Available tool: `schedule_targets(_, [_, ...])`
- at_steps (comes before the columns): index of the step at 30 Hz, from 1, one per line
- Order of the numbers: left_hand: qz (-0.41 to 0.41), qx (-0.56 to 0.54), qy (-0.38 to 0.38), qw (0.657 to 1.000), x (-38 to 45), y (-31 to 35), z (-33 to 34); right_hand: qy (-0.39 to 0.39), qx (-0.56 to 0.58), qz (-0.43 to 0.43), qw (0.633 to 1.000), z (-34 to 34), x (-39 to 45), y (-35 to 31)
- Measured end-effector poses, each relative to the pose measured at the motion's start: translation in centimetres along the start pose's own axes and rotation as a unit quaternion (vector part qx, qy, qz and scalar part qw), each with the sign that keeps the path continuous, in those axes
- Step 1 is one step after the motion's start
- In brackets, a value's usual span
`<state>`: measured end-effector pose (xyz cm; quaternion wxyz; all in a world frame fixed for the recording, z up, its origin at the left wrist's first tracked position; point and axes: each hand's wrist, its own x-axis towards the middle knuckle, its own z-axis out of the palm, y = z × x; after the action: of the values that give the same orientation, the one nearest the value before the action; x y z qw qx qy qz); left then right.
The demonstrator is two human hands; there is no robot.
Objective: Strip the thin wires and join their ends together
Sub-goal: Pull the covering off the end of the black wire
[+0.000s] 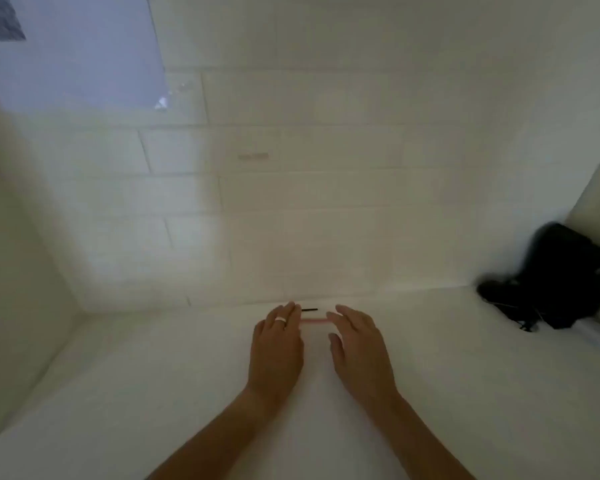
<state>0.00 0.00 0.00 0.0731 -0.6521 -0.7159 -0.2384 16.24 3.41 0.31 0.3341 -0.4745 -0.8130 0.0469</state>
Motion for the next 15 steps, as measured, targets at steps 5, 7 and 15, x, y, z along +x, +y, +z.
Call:
schedule_targets(5, [0.002, 0.011, 0.003, 1.0, -0.3, -0.5, 0.6, -0.023, -0.05, 0.015, 0.998, 1.8, -0.5, 0.4])
schedule_targets(7, [0.011, 0.01, 0.008, 1.0, -0.6, -0.6, 0.8, -0.031, -0.064, 0.012, 0.997, 2.0, -0.7, 0.7])
schedule_targets(15, [0.004, -0.049, 0.042, 0.998, -0.6, -0.5, 0.2, 0.023, -0.053, 0.003, 0.998, 1.6, -0.7, 1.1])
